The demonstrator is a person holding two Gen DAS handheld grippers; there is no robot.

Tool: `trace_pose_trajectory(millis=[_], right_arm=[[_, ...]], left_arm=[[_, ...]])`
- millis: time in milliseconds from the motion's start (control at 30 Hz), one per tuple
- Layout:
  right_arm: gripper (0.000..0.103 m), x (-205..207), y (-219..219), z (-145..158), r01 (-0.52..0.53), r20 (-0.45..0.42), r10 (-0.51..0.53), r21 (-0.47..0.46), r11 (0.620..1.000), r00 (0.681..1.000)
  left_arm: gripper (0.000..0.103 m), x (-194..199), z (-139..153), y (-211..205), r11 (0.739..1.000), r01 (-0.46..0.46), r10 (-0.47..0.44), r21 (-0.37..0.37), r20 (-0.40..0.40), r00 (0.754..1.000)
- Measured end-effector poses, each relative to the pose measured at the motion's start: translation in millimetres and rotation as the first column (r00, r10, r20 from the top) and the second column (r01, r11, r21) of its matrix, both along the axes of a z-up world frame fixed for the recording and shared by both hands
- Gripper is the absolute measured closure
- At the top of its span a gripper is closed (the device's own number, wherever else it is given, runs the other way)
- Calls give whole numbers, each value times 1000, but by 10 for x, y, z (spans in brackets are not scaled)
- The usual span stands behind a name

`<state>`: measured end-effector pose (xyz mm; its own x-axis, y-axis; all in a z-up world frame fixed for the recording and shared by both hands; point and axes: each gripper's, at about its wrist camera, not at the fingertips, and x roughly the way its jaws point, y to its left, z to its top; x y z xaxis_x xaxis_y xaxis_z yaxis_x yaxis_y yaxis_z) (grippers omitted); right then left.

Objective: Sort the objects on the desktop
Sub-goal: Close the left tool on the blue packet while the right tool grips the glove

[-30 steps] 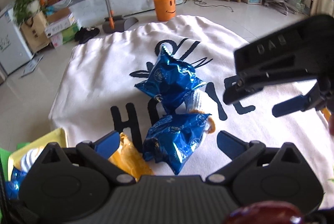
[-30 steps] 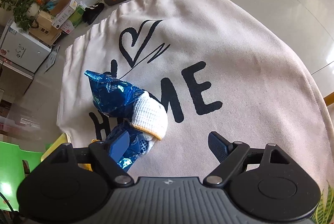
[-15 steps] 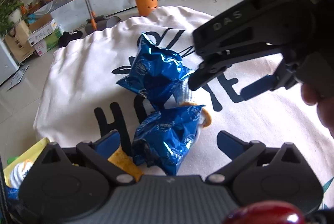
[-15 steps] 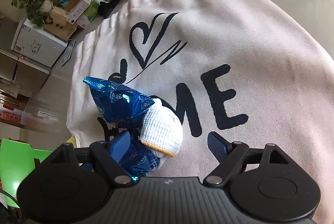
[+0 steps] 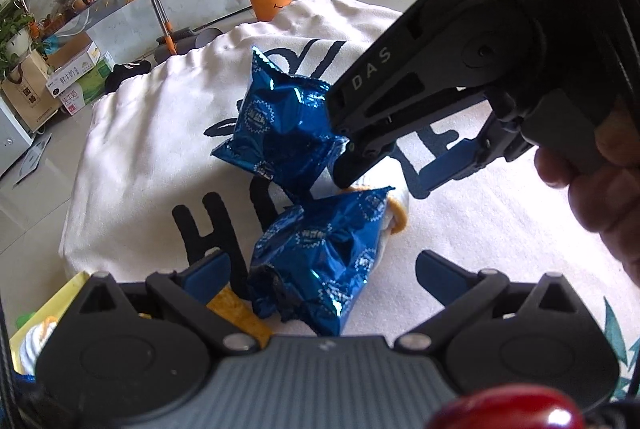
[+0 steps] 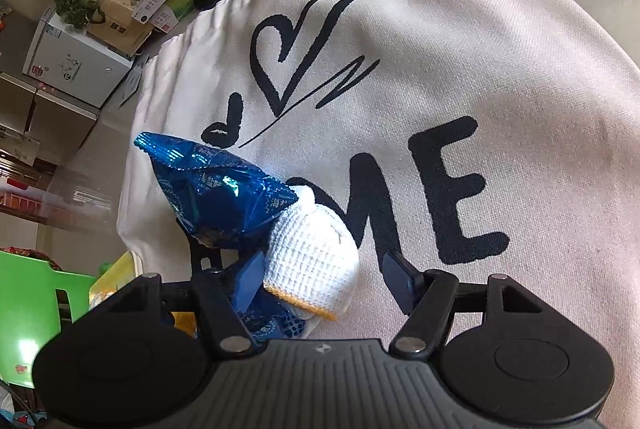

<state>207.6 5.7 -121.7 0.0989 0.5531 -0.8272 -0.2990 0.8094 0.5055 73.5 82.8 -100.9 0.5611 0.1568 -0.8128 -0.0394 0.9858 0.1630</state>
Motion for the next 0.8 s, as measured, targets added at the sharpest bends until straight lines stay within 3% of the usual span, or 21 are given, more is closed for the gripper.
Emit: trace_pose_trajectory(millis=[67, 367, 567, 667, 800], right_arm=[[50, -16, 31, -5, -12, -2, 12, 15, 1000, 1000], [54, 20, -124, 243, -1, 91, 9, -90, 996, 996], [54, 49, -198, 273, -28, 98, 43, -150, 988, 994], [54, 73, -239, 250, -18, 80, 31, -159, 987, 996], [50, 75, -235, 237, -14, 67, 24, -141, 990, 997]], left_arm=[[1, 21, -29, -1, 1000, -4, 4, 1, -1, 1000], [17, 71, -91, -52, 1000, 6, -6, -3, 13, 1000], [14, 27, -27, -187, 991, 113, -113, -74, 1, 994], [12, 34, -2, -172, 989, 108, -108, -97, 1, 994], [4, 49, 13, -145, 996, 62, -60, -66, 24, 998]])
